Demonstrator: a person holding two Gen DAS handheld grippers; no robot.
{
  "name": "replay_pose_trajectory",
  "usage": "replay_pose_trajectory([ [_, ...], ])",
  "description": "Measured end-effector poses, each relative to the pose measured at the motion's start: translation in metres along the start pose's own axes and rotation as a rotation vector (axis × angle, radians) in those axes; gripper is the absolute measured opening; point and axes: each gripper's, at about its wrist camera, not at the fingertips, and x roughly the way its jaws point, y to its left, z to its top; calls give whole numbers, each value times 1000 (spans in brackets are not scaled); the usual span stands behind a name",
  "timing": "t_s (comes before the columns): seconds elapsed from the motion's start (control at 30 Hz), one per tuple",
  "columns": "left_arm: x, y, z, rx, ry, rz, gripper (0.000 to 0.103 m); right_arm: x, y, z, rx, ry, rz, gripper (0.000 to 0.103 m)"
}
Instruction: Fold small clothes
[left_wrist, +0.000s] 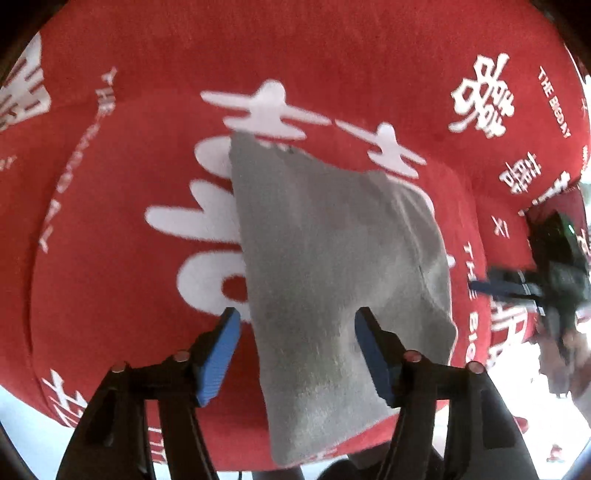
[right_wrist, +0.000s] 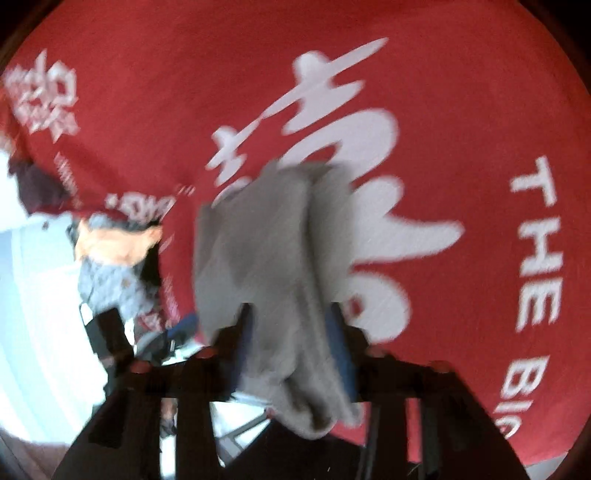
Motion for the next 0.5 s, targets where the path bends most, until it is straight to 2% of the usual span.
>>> replay_pose_trajectory([
  [0.1, 1, 2, 10, -13, -23, 61, 66, 16, 8, -1, -26, 5, 4, 56],
  [0.27, 16, 12, 19, -19, -44, 151, 66, 50, 11, 17, -33, 10, 16, 55],
  [0.3, 22, 14, 18, -17, -36, 160, 66, 55, 13, 20, -35, 11, 18, 53],
  [0.33, 27, 16, 17, -21, -25, 159, 66, 57, 16, 22, -44, 5, 16, 46],
  [0.37, 32, 17, 15, -24, -16, 158, 66, 56, 21, 23, -63, -3, 10, 34],
  [0.4, 37, 17, 13, -30, -7, 157, 66, 57, 28, 24, -90, -8, -5, 29],
  [0.5, 43, 10, 10, -21, 0, 146, 66, 61, 28, 26, -94, 21, -20, 28],
])
